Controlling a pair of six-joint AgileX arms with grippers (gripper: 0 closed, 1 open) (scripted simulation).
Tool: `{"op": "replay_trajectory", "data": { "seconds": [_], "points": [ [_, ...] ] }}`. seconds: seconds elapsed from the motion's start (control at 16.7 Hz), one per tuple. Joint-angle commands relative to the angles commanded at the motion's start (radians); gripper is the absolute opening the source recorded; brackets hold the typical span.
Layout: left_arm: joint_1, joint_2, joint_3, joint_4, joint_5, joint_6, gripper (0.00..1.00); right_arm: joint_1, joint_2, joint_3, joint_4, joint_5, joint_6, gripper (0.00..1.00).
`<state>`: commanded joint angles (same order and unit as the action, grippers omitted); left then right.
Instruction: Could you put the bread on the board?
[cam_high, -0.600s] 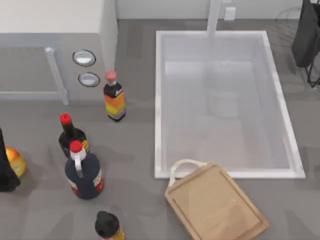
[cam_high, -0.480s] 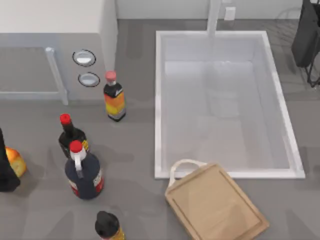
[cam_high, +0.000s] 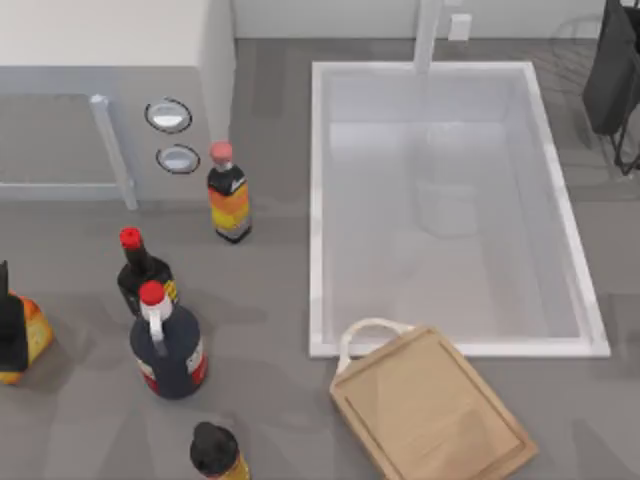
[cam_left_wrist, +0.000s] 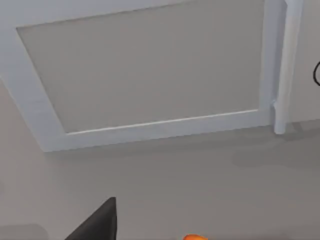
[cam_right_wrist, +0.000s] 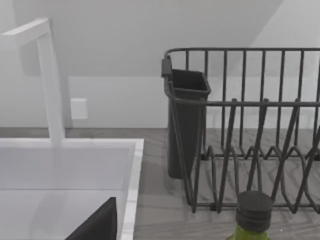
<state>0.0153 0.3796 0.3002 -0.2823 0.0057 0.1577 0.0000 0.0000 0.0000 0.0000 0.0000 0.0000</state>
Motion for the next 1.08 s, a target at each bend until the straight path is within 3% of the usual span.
{"op": "replay_trajectory", "data": {
  "seconds": [0.6, 0.84, 1.08],
  "points": [
    [0.033, 0.985, 0.597, -0.488, 0.007, 0.293, 1.00, 0.000, 0.000, 0.000, 0.000, 0.000, 0.000, 1.00],
    [0.039, 1.224, 0.766, -0.647, 0.002, 0.388, 1.00, 0.000, 0.000, 0.000, 0.000, 0.000, 0.000, 1.00],
    [0.048, 1.319, 0.843, -0.734, -0.005, 0.431, 1.00, 0.000, 0.000, 0.000, 0.000, 0.000, 0.000, 1.00]
  ]
}}
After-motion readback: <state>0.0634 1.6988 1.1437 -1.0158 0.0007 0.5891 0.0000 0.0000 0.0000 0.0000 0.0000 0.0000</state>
